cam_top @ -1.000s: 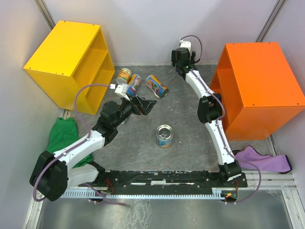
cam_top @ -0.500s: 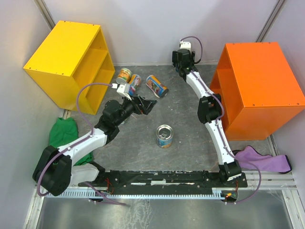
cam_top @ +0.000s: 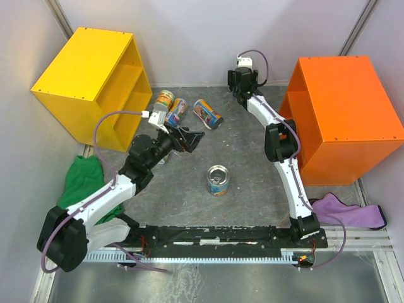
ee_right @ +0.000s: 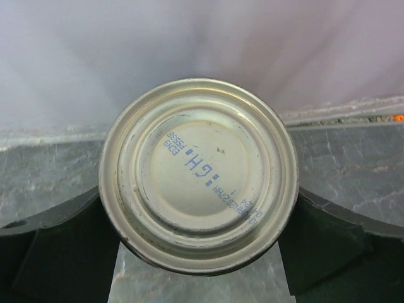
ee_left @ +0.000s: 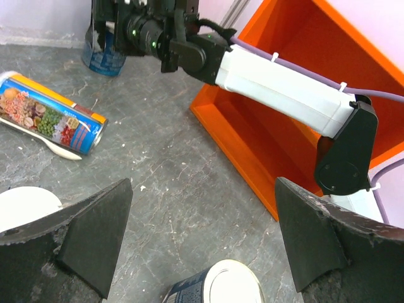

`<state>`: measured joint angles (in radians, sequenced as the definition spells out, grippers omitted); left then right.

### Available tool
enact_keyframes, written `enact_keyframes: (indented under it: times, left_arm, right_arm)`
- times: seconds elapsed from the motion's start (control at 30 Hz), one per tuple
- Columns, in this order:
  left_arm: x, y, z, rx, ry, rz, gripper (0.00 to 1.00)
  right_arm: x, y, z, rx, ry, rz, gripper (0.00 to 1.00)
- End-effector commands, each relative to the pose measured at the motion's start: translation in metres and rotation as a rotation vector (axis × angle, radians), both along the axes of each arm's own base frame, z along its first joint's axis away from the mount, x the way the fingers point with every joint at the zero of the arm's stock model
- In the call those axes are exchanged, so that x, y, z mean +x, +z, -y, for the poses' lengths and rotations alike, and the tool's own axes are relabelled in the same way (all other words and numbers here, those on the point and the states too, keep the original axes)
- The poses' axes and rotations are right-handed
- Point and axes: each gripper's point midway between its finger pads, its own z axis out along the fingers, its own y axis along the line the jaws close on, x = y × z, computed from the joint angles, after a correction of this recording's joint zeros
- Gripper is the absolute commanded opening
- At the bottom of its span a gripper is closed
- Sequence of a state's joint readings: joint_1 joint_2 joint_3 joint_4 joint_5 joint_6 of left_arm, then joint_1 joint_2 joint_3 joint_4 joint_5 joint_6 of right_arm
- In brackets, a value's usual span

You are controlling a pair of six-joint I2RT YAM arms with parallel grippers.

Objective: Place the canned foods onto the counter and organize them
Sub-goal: Pick up the canned food from the center of the board.

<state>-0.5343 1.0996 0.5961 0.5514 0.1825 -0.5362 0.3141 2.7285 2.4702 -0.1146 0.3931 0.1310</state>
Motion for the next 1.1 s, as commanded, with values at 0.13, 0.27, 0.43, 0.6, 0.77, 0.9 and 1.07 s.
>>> enact_keyframes:
  times: [0.13,0.27,0.43,0.6,0.77,0.9,1.07]
  left_arm:
    - [-0.016,0.018,-0.018,-0.019,0.035,0.026,0.99]
    - [-0.025,0.022,-0.025,-0.036,0.053,-0.001,0.99]
    - [-0.037,0.022,-0.038,-0.065,0.086,-0.05,0.99]
    - [-0.05,0.026,-0.051,-0.1,0.121,-0.087,0.99]
    - [-0.059,0.031,-0.064,-0.103,0.16,-0.093,0.99]
    - [-0.065,0.034,-0.068,-0.106,0.168,-0.103,0.99]
    - [-0.066,0.033,-0.073,-0.128,0.194,-0.131,0.99]
  right_arm:
    - [-0.055,0.046,-0.033,-0.044,0.035,-0.013,0.2]
    - [-0.091,0.053,-0.037,-0.068,0.023,-0.038,0.17]
    - [-0.148,0.049,-0.039,-0.088,0.023,-0.101,0.17]
    - [-0.207,0.051,-0.041,-0.088,0.032,-0.145,0.16]
    - [-0.263,0.051,-0.044,-0.062,0.044,-0.173,0.15]
    - [-0.299,0.049,-0.057,-0.005,0.081,-0.185,0.15]
    - [-0.322,0.052,-0.09,0.045,0.153,-0.182,0.15]
